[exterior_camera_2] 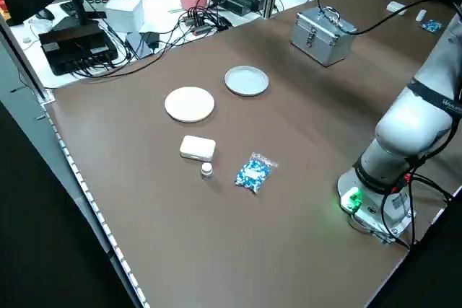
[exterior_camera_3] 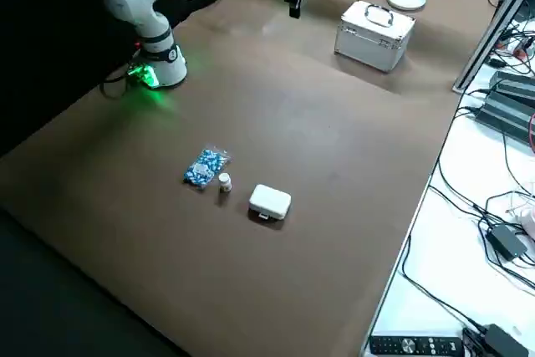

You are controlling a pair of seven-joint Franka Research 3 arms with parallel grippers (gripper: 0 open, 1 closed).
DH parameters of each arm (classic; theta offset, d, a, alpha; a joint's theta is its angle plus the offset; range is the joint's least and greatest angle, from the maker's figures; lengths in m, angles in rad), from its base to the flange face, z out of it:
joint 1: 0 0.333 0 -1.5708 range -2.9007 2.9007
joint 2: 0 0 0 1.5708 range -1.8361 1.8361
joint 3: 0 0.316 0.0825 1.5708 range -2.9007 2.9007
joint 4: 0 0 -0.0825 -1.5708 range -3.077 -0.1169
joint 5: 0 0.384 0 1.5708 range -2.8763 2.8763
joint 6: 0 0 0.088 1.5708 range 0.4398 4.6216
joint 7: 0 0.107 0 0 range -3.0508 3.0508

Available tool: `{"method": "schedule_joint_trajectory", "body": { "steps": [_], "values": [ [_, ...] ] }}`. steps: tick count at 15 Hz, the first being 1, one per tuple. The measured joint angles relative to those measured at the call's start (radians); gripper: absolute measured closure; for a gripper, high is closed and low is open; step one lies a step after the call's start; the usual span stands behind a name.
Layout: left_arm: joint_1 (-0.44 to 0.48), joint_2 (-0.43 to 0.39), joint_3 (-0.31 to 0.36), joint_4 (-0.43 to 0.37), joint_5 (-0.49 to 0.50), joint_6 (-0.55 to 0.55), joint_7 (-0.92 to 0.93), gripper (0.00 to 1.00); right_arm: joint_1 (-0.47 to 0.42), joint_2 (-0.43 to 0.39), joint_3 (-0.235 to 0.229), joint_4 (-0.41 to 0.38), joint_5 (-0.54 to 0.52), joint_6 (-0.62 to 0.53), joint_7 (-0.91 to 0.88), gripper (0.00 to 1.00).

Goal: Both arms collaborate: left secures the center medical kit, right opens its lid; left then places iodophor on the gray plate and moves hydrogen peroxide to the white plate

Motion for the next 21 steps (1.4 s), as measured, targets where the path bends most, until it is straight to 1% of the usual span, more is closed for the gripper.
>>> {"method": "schedule_joint_trajectory", "body": {
  "steps": [3, 5, 8, 12, 14, 15, 17, 19, 21],
  "values": [
    [-0.004, 0.04, -0.002, -0.001, 0.0, 0.0, 0.0, 0.0, 0.01, 0.0, 0.003, 0.0, 0.0, 0.0, 0.0, 0.01],
    [-0.007, 0.07, -0.003, -0.001, 0.0, -0.001, -0.032, 0.0, 0.024, 0.0, 0.005, 0.0, 0.0, 0.0, 0.0, 0.01],
    [-0.007, 0.107, -0.005, -0.002, -0.004, -0.018, -0.134, 0.0, 0.036, 0.0, 0.006, -0.001, 0.0, 0.002, 0.001, 0.01],
    [-0.01, 0.144, -0.007, -0.028, -0.073, -0.035, -0.268, 0.0, 0.06, 0.0, 0.007, -0.001, 0.0, -0.001, 0.002, 0.01],
    [-0.028, 0.165, -0.008, -0.039, -0.086, -0.035, -0.315, 0.0, 0.079, 0.0, 0.008, -0.002, 0.0, -0.002, 0.012, 0.01],
    [-0.056, 0.188, -0.012, -0.041, -0.087, -0.033, -0.381, 0.0, 0.097, 0.003, 0.008, -0.004, 0.0, -0.004, 0.012, 0.01],
    [-0.082, 0.217, -0.027, -0.043, -0.088, -0.024, -0.451, 0.0, 0.119, 0.014, 0.009, -0.009, 0.0, -0.004, 0.013, 0.01],
    [-0.109, 0.246, -0.046, -0.06, -0.088, 0.034, -0.53, 0.0, 0.139, 0.027, 0.009, -0.014, 0.0, -0.004, 0.018, 0.01],
    [-0.134, 0.265, -0.059, -0.1, -0.108, 0.145, -0.651, 0.0, 0.149, 0.034, 0.01, -0.017, 0.0, -0.004, 0.032, 0.01]
  ]
}}
